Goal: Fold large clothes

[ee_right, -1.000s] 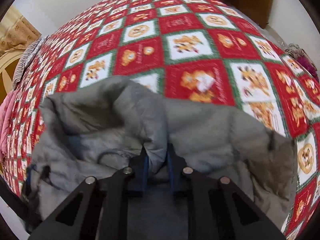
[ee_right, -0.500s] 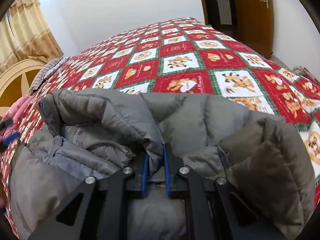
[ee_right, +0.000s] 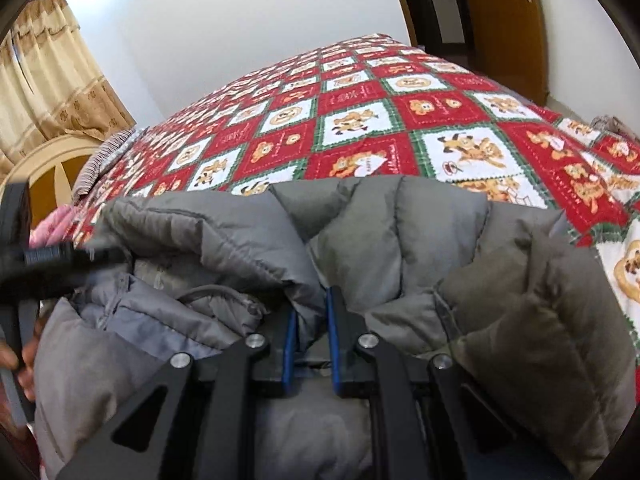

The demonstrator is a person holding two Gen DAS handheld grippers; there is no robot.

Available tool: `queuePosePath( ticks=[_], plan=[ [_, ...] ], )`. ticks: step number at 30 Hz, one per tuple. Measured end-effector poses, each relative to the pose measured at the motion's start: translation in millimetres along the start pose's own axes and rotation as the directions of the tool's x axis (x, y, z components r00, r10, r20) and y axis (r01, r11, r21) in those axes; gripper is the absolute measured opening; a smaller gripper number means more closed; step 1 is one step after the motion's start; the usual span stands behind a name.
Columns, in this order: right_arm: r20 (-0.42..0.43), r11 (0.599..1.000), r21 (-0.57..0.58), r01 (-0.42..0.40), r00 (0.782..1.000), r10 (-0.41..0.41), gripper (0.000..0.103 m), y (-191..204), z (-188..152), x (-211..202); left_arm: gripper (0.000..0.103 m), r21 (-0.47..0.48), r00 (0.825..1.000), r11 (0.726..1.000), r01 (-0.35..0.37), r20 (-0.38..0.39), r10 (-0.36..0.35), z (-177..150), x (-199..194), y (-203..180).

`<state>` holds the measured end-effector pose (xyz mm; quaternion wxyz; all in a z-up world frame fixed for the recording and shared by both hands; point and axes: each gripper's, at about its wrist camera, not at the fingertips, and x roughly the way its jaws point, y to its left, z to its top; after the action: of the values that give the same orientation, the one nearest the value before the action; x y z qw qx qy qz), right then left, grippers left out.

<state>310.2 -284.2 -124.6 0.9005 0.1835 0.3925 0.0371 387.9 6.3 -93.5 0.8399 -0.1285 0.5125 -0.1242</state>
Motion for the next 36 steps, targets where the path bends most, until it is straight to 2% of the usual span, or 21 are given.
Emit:
queuePosePath(
  ticks=[1,3,7,10,13,15,17,18,19,20,22,24,26,29,31,32,34,36],
  plan=[
    [-0.001,1.0,0.004,-0.004,1.0,0.004,0.013,-1.2,0.4,0.4,0.023,-0.023,1.0,1.0,0.019,0.01,-0.018,-6.7,-3.6,9.4],
    [-0.002,1.0,0.009,-0.007,1.0,0.007,0.013,-1.5,1.3,0.8,0.019,-0.054,0.999,0.998,0.04,0.035,-0.038,-16.6,-9.2,20.5],
    [-0.011,0.999,0.028,-0.017,1.0,0.018,0.012,-4.5,5.3,2.4,0.018,-0.106,0.99,0.993,0.055,0.133,-0.041,-43.7,-17.3,39.2],
    [-0.021,0.998,0.054,-0.038,0.999,0.039,0.012,-8.4,9.1,4.9,0.017,-0.155,0.982,0.984,0.09,0.181,-0.061,-48.5,-9.5,49.8],
    [-0.056,0.995,0.075,-0.068,0.996,0.072,0.013,-11.6,12.8,5.1,0.017,-0.104,0.982,0.995,-0.001,0.187,0.02,-44.7,-5.4,34.3],
    [-0.081,0.995,0.065,-0.071,0.994,0.076,0.017,-11.6,14.0,-2.1,0.017,-0.091,0.981,0.996,-0.012,0.194,0.03,-45.8,-5.3,30.8],
    [-0.052,0.998,0.049,-0.028,0.998,0.031,0.031,-9.8,12.5,-25.8,0.017,-0.104,0.98,0.994,0.021,0.201,0.0,-48.2,-7.4,38.4],
    [-0.017,0.999,0.042,0.01,1.0,-0.009,0.036,-9.0,11.6,-40.2,0.017,-0.107,0.979,0.994,0.032,0.204,-0.01,-49.0,-8.2,40.7],
    [0.027,0.998,0.04,0.052,0.998,-0.053,0.047,-8.4,11.5,-54.7,0.017,-0.107,0.978,0.994,0.037,0.207,-0.014,-49.2,-8.3,41.4],
    [0.069,0.995,0.041,0.091,0.993,-0.094,0.053,-7.1,13.1,-66.4,0.017,-0.103,0.977,0.994,0.033,0.212,-0.01,-49.6,-8.5,40.7],
    [0.146,0.993,0.041,0.11,0.983,-0.114,0.053,-0.2,23.6,-84.5,0.017,-0.094,0.976,0.995,0.017,0.216,0.004,-48.9,-7.3,37.8],
    [0.153,0.999,0.031,0.043,0.987,-0.048,0.051,13.3,42.0,-83.8,0.017,-0.085,0.976,0.996,0.002,0.218,0.017,-48.9,-7.2,34.7],
    [0.137,0.999,0.012,-0.051,0.989,0.049,0.041,38.1,65.3,-66.9,0.017,-0.085,0.976,0.996,0.004,0.218,0.015,-48.6,-7.3,34.9],
    [0.063,0.997,-0.07,-0.035,0.997,0.039,0.034,68.9,81.7,-24.9,0.017,-0.08,0.977,0.997,0.006,0.212,0.011,-49.1,-8.4,35.0],
    [-0.059,0.993,-0.11,-0.044,0.998,0.038,0.029,76.4,75.4,10.3,0.017,-0.071,0.98,0.997,0.017,0.197,-0.002,-49.1,-10.6,35.0],
    [-0.13,0.991,-0.122,-0.052,0.991,0.036,0.028,76.1,65.1,24.7,0.017,-0.063,0.983,0.998,0.024,0.183,-0.012,-48.7,-13.8,34.9],
    [-0.192,0.986,-0.153,-0.059,0.981,0.029,0.027,72.4,44.8,36.3,0.019,-0.038,0.99,0.999,0.024,0.143,-0.019,-48.6,-27.7,31.9],
    [-0.207,0.979,-0.189,-0.071,0.978,0.031,0.026,67.6,29.1,39.6,0.02,-0.008,0.988,0.999,0.04,0.149,-0.039,-49.9,-50.5,25.0]
  ],
)
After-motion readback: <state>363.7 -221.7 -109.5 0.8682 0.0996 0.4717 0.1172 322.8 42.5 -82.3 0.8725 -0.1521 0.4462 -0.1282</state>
